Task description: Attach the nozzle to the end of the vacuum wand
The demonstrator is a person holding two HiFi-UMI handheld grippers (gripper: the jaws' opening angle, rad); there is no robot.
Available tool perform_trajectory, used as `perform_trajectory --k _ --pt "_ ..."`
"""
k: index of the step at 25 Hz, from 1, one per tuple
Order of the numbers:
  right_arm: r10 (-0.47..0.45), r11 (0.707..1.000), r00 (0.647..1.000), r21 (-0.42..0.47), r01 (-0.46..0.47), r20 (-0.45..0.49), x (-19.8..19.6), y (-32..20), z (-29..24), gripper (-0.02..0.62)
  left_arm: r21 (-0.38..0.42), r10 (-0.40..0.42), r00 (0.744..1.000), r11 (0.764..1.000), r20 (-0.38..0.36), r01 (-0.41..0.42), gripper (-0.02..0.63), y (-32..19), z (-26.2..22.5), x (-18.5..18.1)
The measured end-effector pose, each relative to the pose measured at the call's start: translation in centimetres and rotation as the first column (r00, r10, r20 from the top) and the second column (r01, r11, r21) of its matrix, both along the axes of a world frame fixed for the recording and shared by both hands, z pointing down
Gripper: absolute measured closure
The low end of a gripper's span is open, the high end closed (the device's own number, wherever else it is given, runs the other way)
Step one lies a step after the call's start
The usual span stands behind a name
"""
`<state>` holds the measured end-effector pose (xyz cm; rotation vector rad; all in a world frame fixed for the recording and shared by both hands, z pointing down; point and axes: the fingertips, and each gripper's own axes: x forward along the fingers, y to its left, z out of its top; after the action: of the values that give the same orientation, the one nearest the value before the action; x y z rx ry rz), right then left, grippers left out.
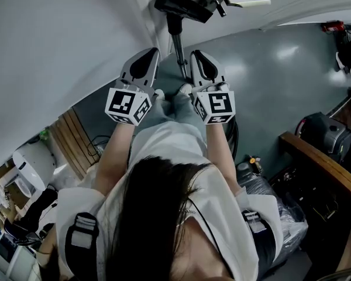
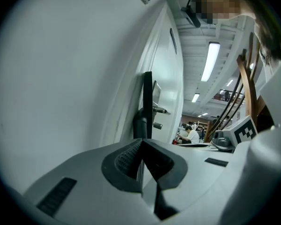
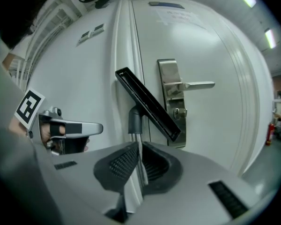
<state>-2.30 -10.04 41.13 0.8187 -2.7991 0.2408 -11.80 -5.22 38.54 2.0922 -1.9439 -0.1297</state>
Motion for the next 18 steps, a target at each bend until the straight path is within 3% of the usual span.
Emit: perform_trajectory --k 5,12,18 --pt "0.069 0.997 0.997 -0.022 -0.070 -0.018 0.1 -0.2 0.5 0.581 -0.009 0.031 0.999 0.999 0.006 -0.031 0.606 -0.3 0.1 0.8" --pt "0.061 0.998 0.998 -0.020 -0.062 -0.015 -0.8 0.6 0.4 0.581 -0.044 0.060 0.998 0.997 0.015 -0.060 0.606 -0.4 0.9 1.5" --pt "0.060 0.998 0.996 0.024 -0.059 -0.065 -1.2 1.3 0.5 0.583 -0.045 0.075 0.997 0.996 0.023 -0.073 0.606 -0.5 0.8 1.6"
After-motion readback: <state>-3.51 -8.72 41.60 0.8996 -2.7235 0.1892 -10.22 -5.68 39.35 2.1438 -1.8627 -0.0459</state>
